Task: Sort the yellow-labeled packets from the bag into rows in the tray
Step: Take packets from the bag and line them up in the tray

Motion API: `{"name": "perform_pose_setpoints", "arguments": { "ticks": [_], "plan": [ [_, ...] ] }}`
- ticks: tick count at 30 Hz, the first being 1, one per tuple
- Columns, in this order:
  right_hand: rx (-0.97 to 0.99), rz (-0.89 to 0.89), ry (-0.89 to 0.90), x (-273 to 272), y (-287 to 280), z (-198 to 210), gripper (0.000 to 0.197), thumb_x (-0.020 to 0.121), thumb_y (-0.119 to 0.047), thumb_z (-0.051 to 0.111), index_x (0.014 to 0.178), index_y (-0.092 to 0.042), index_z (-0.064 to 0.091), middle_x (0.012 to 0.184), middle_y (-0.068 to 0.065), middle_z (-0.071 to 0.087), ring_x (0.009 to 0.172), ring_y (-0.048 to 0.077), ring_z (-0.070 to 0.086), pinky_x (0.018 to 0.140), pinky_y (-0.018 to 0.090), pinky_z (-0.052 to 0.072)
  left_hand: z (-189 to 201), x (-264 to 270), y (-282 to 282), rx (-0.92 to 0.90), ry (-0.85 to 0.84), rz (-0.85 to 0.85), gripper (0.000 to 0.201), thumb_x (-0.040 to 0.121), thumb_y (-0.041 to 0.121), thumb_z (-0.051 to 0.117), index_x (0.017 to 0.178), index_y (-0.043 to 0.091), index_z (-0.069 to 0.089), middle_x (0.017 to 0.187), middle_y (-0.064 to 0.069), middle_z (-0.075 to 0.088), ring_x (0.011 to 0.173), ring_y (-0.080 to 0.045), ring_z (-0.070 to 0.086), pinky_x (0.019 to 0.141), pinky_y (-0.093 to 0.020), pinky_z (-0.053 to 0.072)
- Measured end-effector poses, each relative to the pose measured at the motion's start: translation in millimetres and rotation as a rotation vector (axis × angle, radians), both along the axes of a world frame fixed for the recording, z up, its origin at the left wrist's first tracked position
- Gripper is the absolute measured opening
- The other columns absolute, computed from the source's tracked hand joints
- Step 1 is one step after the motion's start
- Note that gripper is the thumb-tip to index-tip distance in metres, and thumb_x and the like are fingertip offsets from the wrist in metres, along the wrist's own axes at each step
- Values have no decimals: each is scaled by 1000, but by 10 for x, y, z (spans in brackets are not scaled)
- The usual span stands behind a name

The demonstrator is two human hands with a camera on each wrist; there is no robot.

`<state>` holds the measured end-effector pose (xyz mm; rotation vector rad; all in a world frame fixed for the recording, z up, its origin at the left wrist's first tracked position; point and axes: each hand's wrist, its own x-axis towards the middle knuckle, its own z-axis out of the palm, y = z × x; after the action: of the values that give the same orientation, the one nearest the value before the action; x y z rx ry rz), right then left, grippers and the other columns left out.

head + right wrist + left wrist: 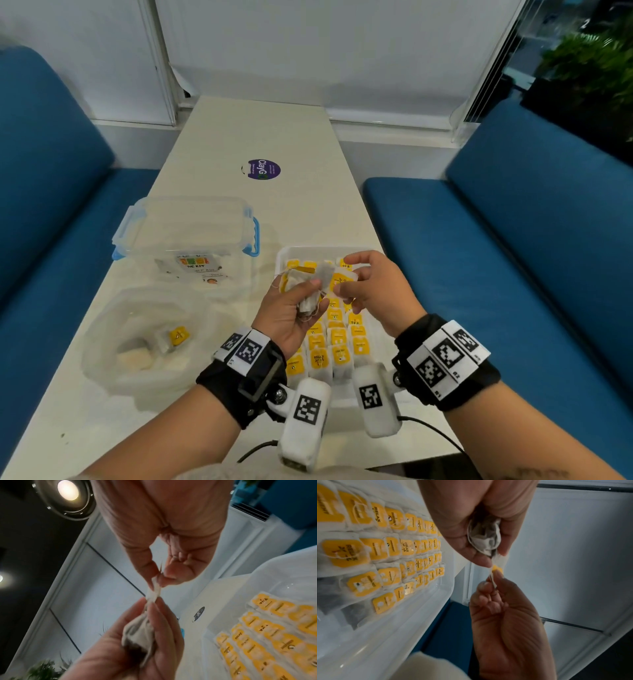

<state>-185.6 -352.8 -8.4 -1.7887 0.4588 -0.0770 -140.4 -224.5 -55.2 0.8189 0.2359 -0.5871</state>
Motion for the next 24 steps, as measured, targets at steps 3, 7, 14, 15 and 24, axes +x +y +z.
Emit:
{"name": "perform_pose_setpoints", "arguments": {
  "ticks": [3, 7, 14, 15, 24],
  "plan": [
    [-192, -12, -18, 16, -117, 28, 26, 75, 7, 67, 90, -13, 59, 67, -1, 55, 49, 4, 49, 45, 14, 40, -91, 37, 54, 28, 39, 38, 13, 85, 6, 62, 92, 13, 55, 84, -7, 62, 65, -16, 67, 50, -23, 55],
    [-646, 108, 41, -13, -258, 4, 6, 85, -12, 62, 83, -10, 68, 68, -11, 53, 60, 4, 47, 50, 12, 36, -206, 96, 160, 48, 96, 87, 10, 86, 7, 61, 90, 13, 55, 85, -9, 60, 73, -20, 62, 48, -23, 54],
    [-632, 214, 230, -82, -355, -200, 7, 91, -17, 56, 84, -14, 56, 72, -4, 54, 67, 13, 52, 54, 20, 38, -246, 152, 280, 48, 75, 95, 7, 88, 7, 59, 86, 13, 56, 81, -6, 61, 58, -12, 67, 51, -22, 55],
    [-672, 222, 241, -87, -352, -230, 6, 91, -15, 54, 85, -15, 56, 76, -2, 55, 71, 15, 53, 54, 20, 37, -246, 159, 289, 42, 71, 93, 7, 88, 7, 59, 85, 13, 56, 81, -6, 61, 58, -12, 67, 51, -22, 55],
    [-821, 476, 514, -204, -393, -535, 15, 89, -8, 55, 99, -16, 61, 108, 3, 59, 96, 18, 52, 76, 21, 36, -277, 98, 309, 20, 79, 47, 7, 88, 5, 58, 90, 12, 55, 86, -11, 61, 58, -13, 69, 51, -23, 56]
  ]
}}
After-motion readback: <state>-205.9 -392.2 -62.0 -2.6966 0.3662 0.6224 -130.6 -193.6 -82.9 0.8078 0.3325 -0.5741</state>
